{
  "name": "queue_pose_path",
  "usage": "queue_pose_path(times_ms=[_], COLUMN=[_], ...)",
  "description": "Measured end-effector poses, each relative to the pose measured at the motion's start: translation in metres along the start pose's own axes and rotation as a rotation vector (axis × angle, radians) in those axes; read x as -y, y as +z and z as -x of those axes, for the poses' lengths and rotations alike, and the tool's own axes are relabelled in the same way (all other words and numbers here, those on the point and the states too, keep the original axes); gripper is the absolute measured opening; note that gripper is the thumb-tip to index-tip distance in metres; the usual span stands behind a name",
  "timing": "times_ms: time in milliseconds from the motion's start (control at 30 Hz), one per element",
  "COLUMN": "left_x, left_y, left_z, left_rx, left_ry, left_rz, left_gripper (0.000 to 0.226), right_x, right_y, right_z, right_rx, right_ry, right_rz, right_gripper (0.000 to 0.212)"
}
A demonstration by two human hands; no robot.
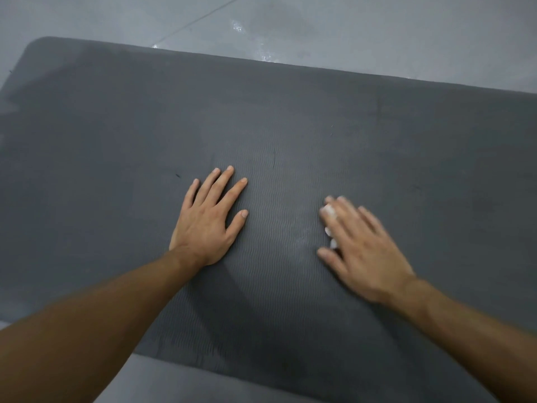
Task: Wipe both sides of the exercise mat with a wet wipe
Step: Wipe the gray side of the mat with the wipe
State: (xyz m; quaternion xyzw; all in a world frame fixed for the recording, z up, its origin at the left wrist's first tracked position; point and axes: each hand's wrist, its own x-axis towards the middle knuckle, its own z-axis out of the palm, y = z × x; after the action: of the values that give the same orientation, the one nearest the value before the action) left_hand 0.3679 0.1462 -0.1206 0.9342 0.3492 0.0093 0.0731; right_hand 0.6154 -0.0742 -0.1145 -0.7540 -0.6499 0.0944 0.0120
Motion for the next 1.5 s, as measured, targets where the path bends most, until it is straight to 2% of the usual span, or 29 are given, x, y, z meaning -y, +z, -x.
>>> queue_pose_path(times_ms=[167, 267, 433, 667, 733, 800, 967, 1133, 1200, 1500], left_x=[0.0, 0.0, 0.001, 0.001, 0.0, 0.0, 0.001, 0.001, 0.001, 0.001], left_y=[0.0, 0.0, 0.0, 0.0, 0.0, 0.0, 0.001, 0.001, 0.001, 0.001], left_z=[0.0, 0.0, 0.0, -0.001, -0.001, -0.001, -0.001, -0.001, -0.001, -0.001], left_rx=[0.002, 0.002, 0.009, 0.005, 0.007, 0.007, 0.008, 0.009, 0.008, 0.013], left_ry=[0.002, 0.001, 0.001, 0.004, 0.007, 0.007, 0.006, 0.009, 0.007, 0.005], left_rz=[0.002, -0.002, 0.0, -0.001, -0.003, 0.0, 0.003, -0.004, -0.006, -0.002], left_gripper=[0.062, 0.062, 0.063, 0.063, 0.063, 0.063, 0.063, 0.063, 0.063, 0.063], right_x=[-0.076, -0.082, -0.048, 0.008, 0.008, -0.01, -0.091, -0.12, -0.105, 0.026], right_y=[-0.013, -0.016, -0.008, 0.002, 0.003, 0.003, -0.007, -0.016, -0.014, 0.004], right_z=[-0.023, -0.027, -0.016, 0.029, 0.038, 0.035, 0.01, 0.008, 0.011, 0.068], right_rx=[-0.058, -0.059, 0.01, 0.082, 0.08, 0.022, -0.055, -0.059, -0.029, 0.096], right_ry=[0.42, 0.478, 0.373, -0.033, -0.086, -0.006, 0.435, 0.574, 0.501, -0.228], right_rz=[-0.063, -0.101, -0.101, -0.046, -0.012, 0.023, -0.011, -0.045, -0.063, -0.067], right_gripper=[0.08, 0.083, 0.087, 0.086, 0.083, 0.082, 0.087, 0.096, 0.097, 0.091])
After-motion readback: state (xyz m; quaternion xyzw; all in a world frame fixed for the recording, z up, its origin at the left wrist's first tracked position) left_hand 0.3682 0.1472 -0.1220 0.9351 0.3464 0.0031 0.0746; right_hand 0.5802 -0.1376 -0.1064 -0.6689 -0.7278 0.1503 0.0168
